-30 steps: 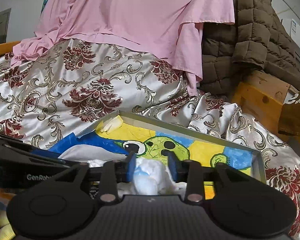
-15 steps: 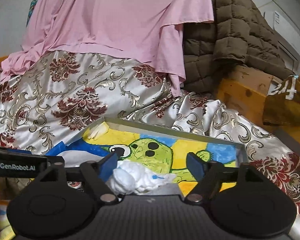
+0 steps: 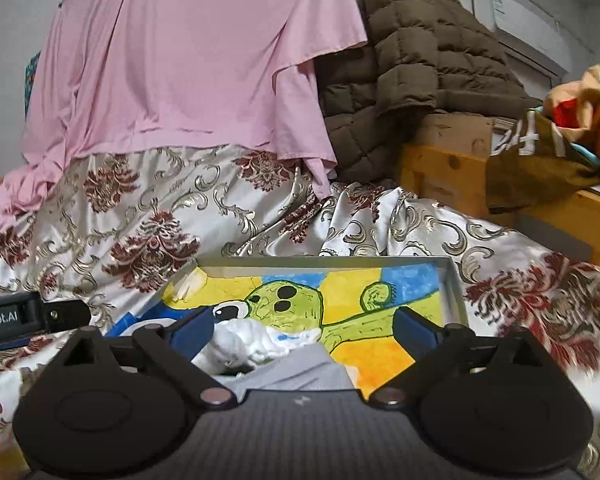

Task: Organize soft objects
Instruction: 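Lower both items into the tray and open both tools, then withdraw both tools from the tray toward the remaining items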

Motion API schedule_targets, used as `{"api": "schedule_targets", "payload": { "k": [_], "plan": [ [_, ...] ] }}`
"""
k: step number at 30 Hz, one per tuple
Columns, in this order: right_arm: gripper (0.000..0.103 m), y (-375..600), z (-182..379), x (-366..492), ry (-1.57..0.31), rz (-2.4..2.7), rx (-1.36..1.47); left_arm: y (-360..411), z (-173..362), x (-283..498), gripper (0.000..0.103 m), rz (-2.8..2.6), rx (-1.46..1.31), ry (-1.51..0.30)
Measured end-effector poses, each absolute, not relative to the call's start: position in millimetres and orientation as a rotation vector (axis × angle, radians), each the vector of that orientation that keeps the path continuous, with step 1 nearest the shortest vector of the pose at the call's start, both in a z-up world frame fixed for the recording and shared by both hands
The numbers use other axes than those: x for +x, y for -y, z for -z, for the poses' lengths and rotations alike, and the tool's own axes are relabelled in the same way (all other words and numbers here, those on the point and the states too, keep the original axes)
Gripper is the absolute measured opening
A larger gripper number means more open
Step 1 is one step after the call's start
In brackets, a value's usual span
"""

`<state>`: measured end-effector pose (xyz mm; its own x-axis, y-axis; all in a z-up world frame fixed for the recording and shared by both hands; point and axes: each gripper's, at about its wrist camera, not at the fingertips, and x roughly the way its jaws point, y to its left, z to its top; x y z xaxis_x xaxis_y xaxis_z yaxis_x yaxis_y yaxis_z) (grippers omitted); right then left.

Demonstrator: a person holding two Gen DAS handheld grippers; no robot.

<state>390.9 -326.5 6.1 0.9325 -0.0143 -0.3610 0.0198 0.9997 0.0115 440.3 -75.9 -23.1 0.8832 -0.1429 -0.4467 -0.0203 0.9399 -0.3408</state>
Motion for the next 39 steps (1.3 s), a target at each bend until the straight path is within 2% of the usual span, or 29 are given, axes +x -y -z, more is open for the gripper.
{"api": "schedule_targets", "payload": {
  "k": [2, 20, 39],
  "plan": [
    [0.103, 327.4, -7.8, 379.3, -0.361, 0.005, 0.021, 73.8, 19.0, 431.3, 0.102, 0.058, -0.350, -0.474],
    [0.103, 303.2, -31.9, 278.3, -0.266, -0.007, -0.019, 63.0, -10.5, 331.2, 0.102, -0.004, -0.294, -0.359],
    [0.103, 260.6, -18.5, 199.7, -0.236, -0.015, -0.016, 32.0, -20.2, 229.1, 0.102, -0.099, -0.234, -0.282]
  ]
}}
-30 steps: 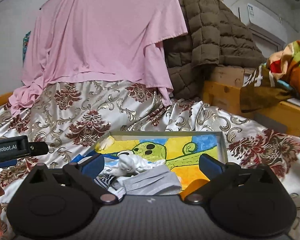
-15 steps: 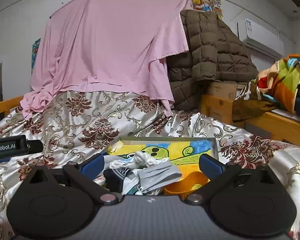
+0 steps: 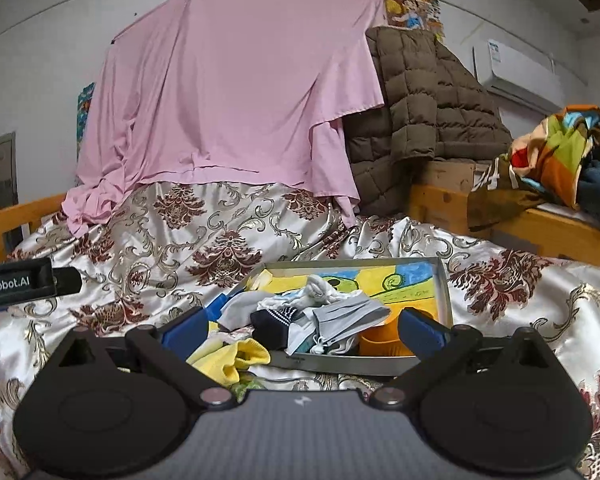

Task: Organize soft objects
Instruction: 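Withdraw both tools from the tray toward the remaining items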

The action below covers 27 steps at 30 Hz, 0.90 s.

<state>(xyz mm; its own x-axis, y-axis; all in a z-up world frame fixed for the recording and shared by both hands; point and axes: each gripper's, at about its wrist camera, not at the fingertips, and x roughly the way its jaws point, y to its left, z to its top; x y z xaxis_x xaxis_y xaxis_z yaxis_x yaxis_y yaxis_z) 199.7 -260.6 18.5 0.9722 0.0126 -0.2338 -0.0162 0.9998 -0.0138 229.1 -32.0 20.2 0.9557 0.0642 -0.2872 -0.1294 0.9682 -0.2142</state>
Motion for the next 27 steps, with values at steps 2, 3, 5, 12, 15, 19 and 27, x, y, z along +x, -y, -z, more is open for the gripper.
{"api": "schedule_targets", "payload": {
  "k": [2, 3, 5, 12, 15, 19, 27],
  "plan": [
    [0.103, 256.8, -18.1, 194.8, -0.231, -0.013, -0.018, 30.0, -19.3, 222.8, 0.102, -0.099, -0.221, -0.278],
    [0.103, 255.6, -17.6, 193.3, -0.230, -0.013, -0.017, 29.5, -18.9, 220.6, 0.102, -0.096, -0.215, -0.277],
    [0.103, 253.2, -15.1, 188.4, -0.234, -0.005, -0.009, 28.3, -17.1, 215.5, 0.102, -0.089, -0.199, -0.268],
    [0.103, 251.1, 1.6, 171.7, -0.281, 0.058, -0.001, 26.8, -2.9, 194.6, 0.102, -0.053, -0.095, -0.248],
    [0.103, 250.5, 5.0, 164.4, -0.285, 0.080, 0.006, 23.9, 4.7, 188.6, 0.102, -0.043, -0.081, -0.255],
    [0.103, 248.9, 11.6, 157.3, -0.298, 0.107, -0.002, 18.6, 12.2, 188.4, 0.102, -0.005, -0.088, -0.296],
    [0.103, 246.6, 25.2, 147.1, -0.300, 0.048, -0.003, 8.8, 27.1, 178.7, 0.102, 0.082, -0.095, -0.331]
  ]
}}
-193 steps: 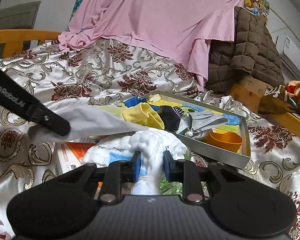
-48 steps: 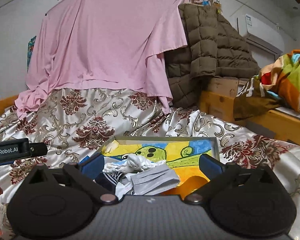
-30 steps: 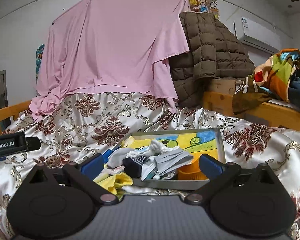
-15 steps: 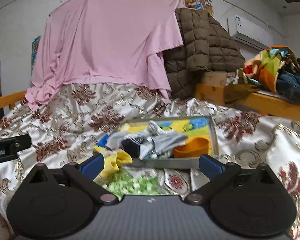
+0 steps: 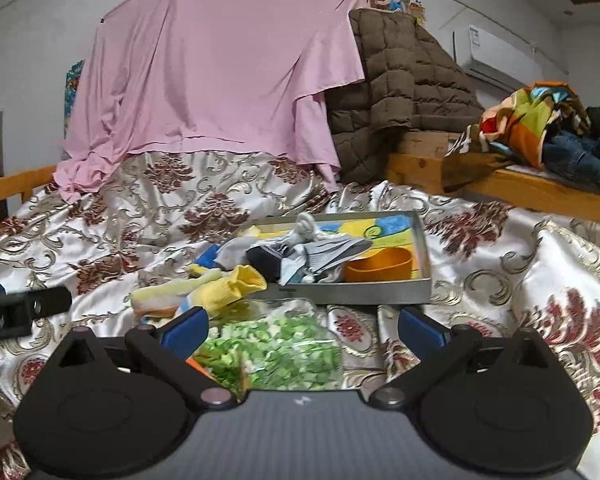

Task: Organize soft objects
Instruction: 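Withdraw both tools from the tray toward the remaining items, then move the left tool to the beige pouch while the right tool approaches the striped towel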

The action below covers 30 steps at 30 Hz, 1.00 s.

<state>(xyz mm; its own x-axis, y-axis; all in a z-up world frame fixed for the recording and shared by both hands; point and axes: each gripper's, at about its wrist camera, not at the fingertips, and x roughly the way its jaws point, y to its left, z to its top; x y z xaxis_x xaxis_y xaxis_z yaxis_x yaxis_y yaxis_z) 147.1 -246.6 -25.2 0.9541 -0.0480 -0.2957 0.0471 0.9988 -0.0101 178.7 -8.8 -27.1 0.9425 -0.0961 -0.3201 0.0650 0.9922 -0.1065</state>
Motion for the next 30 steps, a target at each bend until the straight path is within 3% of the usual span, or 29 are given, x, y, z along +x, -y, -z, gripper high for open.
{"api": "schedule_targets", "payload": {
  "k": [30],
  "plan": [
    [0.103, 184.4, 53.5, 145.4, -0.389, -0.222, -0.230, -19.7, 59.7, 187.5, 0.102, 0.068, -0.176, -0.438]
  ]
}}
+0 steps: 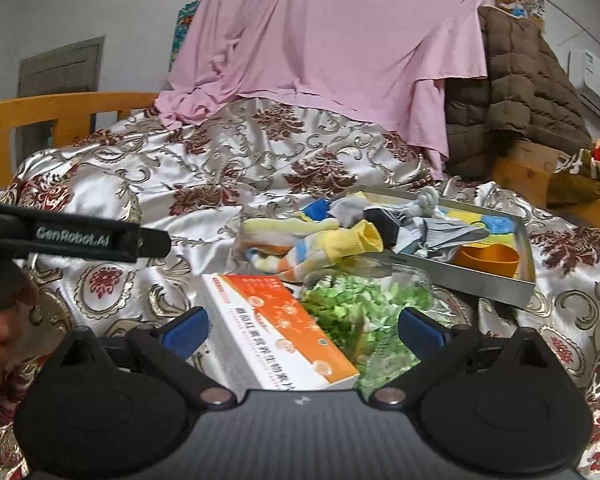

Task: Organize soft objects
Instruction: 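Move the left tool to the beige pouch while the right tool approaches the striped towel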

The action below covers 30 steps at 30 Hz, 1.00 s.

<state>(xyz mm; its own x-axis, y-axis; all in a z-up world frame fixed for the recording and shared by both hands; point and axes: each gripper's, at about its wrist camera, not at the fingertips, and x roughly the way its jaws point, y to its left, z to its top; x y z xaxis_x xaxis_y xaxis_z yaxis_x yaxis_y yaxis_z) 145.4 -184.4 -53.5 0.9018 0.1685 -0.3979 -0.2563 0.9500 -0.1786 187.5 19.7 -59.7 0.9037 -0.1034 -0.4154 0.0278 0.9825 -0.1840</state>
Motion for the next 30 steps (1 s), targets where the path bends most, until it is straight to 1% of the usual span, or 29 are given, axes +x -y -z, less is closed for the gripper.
{"api": "schedule_targets", "payload": {
  "k": [19, 30],
  "plan": [
    [0.103, 157.5, 63.1, 148.5, -0.376, -0.285, -0.315, -34.7, 65.7, 197.0, 0.102, 0.004, -0.245, -0.450],
    [0.103, 156.8, 64.6, 153.7, -0.392, -0.260, -0.284, -35.8, 67.0, 197.8, 0.102, 0.000, -0.254, -0.452]
  ]
}}
